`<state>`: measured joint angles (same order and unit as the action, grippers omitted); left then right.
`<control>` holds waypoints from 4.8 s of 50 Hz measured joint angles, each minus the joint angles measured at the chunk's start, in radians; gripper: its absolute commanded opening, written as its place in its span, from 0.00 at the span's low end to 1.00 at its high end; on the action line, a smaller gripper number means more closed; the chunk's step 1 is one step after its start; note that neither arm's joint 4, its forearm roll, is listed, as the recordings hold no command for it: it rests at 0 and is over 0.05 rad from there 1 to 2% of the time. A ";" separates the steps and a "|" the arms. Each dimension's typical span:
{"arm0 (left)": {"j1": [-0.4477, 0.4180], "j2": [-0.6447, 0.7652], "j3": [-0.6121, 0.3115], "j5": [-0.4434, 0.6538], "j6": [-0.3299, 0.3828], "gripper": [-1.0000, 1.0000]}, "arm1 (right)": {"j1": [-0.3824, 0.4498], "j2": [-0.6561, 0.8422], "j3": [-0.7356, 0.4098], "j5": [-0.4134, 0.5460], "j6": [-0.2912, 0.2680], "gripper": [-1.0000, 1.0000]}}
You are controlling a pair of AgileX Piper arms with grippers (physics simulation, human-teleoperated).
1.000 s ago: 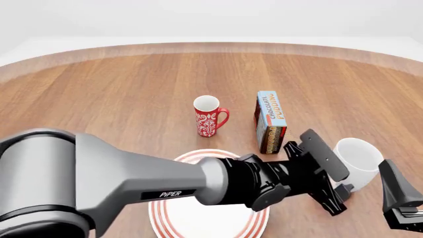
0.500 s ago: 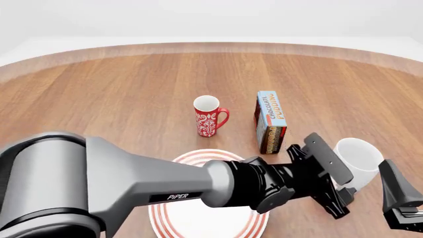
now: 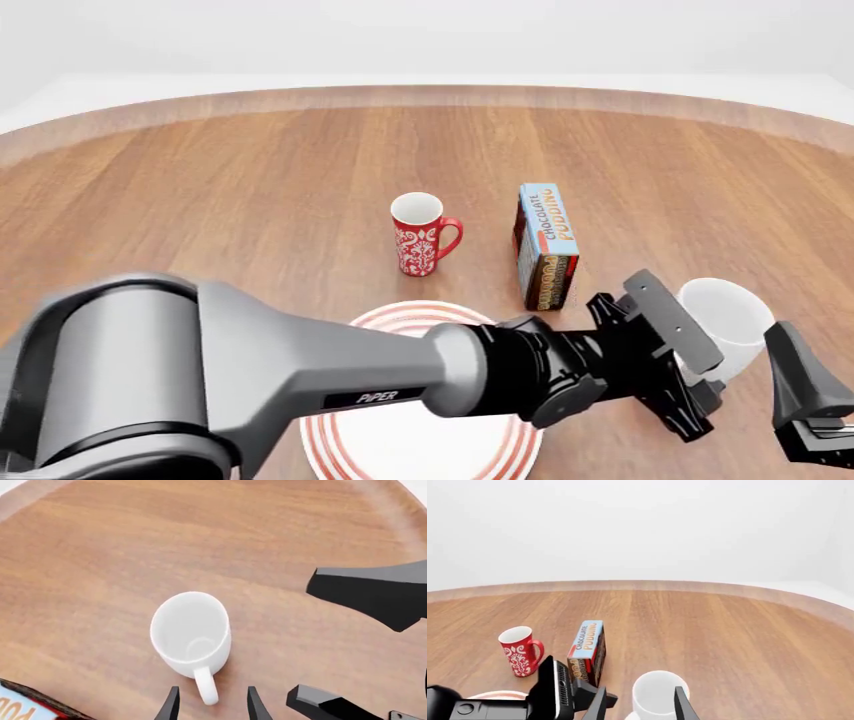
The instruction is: Pick up the white mug and put it on the plate, and put the chocolate pudding to the right of the plate.
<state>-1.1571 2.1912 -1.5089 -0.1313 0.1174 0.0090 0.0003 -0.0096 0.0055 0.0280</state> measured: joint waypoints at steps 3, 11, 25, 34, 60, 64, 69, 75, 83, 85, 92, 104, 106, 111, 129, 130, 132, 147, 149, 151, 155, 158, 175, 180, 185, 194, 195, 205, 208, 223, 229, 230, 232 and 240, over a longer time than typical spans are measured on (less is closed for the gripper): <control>0.000 0.005 -0.008 0.004 0.000 1.00 | 0.000 0.000 0.000 0.000 0.001 1.00; 0.002 0.021 -0.028 0.013 -0.002 1.00 | 0.001 0.000 -0.004 0.004 0.003 1.00; 0.006 0.052 -0.058 0.022 -0.009 1.00 | 0.002 0.000 -0.017 0.017 0.007 1.00; 0.010 0.074 -0.079 0.028 -0.015 1.00 | 0.002 0.000 -0.017 0.018 0.008 1.00; 0.014 0.126 -0.113 0.026 -0.047 1.00 | 0.000 0.032 0.003 -0.032 0.011 1.00; 0.013 0.131 -0.115 0.024 -0.054 1.00 | 0.000 0.038 0.004 -0.038 0.011 1.00; 0.013 0.136 -0.116 0.023 -0.061 1.00 | -0.001 0.042 0.005 -0.043 0.011 1.00; 0.013 0.143 -0.118 0.021 -0.068 1.00 | -0.001 0.045 0.005 -0.047 0.011 1.00; 0.016 0.151 -0.121 0.019 -0.076 0.00 | -0.002 0.038 0.005 -0.040 0.013 1.00; 0.016 0.151 -0.121 0.019 -0.079 0.00 | -0.002 0.034 0.005 -0.036 0.014 1.00; 0.015 0.151 -0.119 0.017 -0.090 0.00 | -0.002 0.020 0.005 -0.023 0.015 1.00; 0.016 0.150 -0.114 0.010 -0.097 0.00 | -0.003 0.008 0.004 -0.010 0.016 1.00; 0.016 0.149 -0.112 0.009 -0.096 0.00 | -0.003 0.007 0.004 -0.009 0.016 1.00; 0.016 0.144 -0.103 0.007 -0.093 0.00 | -0.004 0.005 0.004 -0.007 0.016 1.00; 0.028 0.105 -0.067 -0.004 -0.067 0.00 | -0.006 0.002 0.003 -0.004 0.013 1.00; 0.030 0.102 -0.065 -0.005 -0.066 0.00 | -0.007 0.002 0.003 -0.004 0.013 1.00; 0.033 0.095 -0.060 -0.007 -0.063 0.00 | -0.007 0.002 0.003 -0.004 0.012 1.00; 0.061 0.043 -0.018 -0.034 -0.056 0.00 | -0.009 0.002 0.003 -0.005 0.010 1.00; 0.065 0.035 -0.011 -0.039 -0.056 0.00 | -0.009 0.002 0.003 -0.005 0.010 1.00; 0.069 0.027 -0.004 -0.043 -0.056 0.00 | -0.009 0.002 0.003 -0.005 0.010 1.00; 0.076 0.010 0.010 -0.052 -0.056 0.00 | -0.009 0.001 0.002 -0.004 0.009 1.00; 0.081 -0.002 0.021 -0.059 -0.056 0.00 | -0.009 0.001 0.001 -0.003 0.009 1.00; 0.094 -0.079 0.089 -0.096 -0.060 0.00 | -0.009 0.000 -0.002 -0.001 0.006 1.00; 0.095 -0.107 0.119 -0.110 -0.061 0.00 | -0.009 0.000 -0.001 -0.002 0.006 1.00; 0.098 -0.134 0.148 -0.122 -0.061 0.00 | -0.009 0.000 -0.001 -0.003 0.005 1.00; 0.104 -0.183 0.201 -0.142 -0.060 0.00 | -0.009 0.000 0.000 -0.004 0.004 1.00; 0.105 -0.189 0.207 -0.144 -0.060 0.00 | -0.009 0.001 0.000 -0.004 0.004 1.00; 0.114 -0.245 0.268 -0.166 -0.061 0.00 | -0.009 0.003 0.000 -0.008 0.003 1.00; 0.117 -0.260 0.286 -0.171 -0.061 0.00 | -0.009 0.005 0.000 -0.009 0.003 1.00; 0.119 -0.346 0.377 -0.193 -0.059 0.00 | -0.008 0.006 0.000 -0.011 0.002 1.00; 0.115 -0.378 0.409 -0.200 -0.058 0.00 | -0.009 0.005 0.000 -0.010 0.002 1.00; 0.114 -0.384 0.414 -0.201 -0.057 0.00 | -0.009 0.005 0.000 -0.010 0.002 1.00; 0.113 -0.394 0.424 -0.204 -0.057 0.00 | -0.009 0.005 0.000 -0.009 0.002 1.00; 0.114 -0.435 0.466 -0.211 -0.056 0.00 | -0.009 0.004 0.000 -0.008 0.003 1.00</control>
<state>-1.0432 1.7558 -1.0434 -0.3427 0.0619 0.0003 0.0042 -0.0101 -0.0026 0.0306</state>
